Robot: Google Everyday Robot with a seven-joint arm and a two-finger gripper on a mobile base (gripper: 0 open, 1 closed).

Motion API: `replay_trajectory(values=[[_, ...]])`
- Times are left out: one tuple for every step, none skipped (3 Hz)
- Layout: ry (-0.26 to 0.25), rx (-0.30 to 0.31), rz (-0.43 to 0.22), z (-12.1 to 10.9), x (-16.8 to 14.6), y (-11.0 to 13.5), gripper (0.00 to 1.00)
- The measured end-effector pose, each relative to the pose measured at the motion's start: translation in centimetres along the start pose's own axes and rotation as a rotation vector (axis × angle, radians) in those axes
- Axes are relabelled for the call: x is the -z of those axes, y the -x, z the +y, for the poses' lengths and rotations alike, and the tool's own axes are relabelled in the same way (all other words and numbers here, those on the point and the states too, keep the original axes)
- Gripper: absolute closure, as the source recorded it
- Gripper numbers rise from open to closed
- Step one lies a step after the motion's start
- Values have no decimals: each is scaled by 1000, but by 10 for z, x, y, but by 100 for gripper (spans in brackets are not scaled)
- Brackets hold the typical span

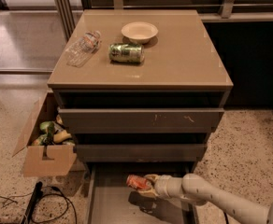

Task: Pick coke can from bottom drawer and place on counter

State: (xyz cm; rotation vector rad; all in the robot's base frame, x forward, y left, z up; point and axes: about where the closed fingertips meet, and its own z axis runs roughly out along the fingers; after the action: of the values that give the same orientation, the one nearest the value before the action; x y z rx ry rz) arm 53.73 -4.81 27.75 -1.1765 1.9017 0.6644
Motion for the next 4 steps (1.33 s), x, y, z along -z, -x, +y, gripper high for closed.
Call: replay_trajectory(values=[[18, 27, -15, -16, 33, 30, 100], [48, 54, -20, -36, 76, 70, 100], [48, 54, -20, -36, 76, 70, 100], [34, 97, -42, -22, 106, 91, 100]])
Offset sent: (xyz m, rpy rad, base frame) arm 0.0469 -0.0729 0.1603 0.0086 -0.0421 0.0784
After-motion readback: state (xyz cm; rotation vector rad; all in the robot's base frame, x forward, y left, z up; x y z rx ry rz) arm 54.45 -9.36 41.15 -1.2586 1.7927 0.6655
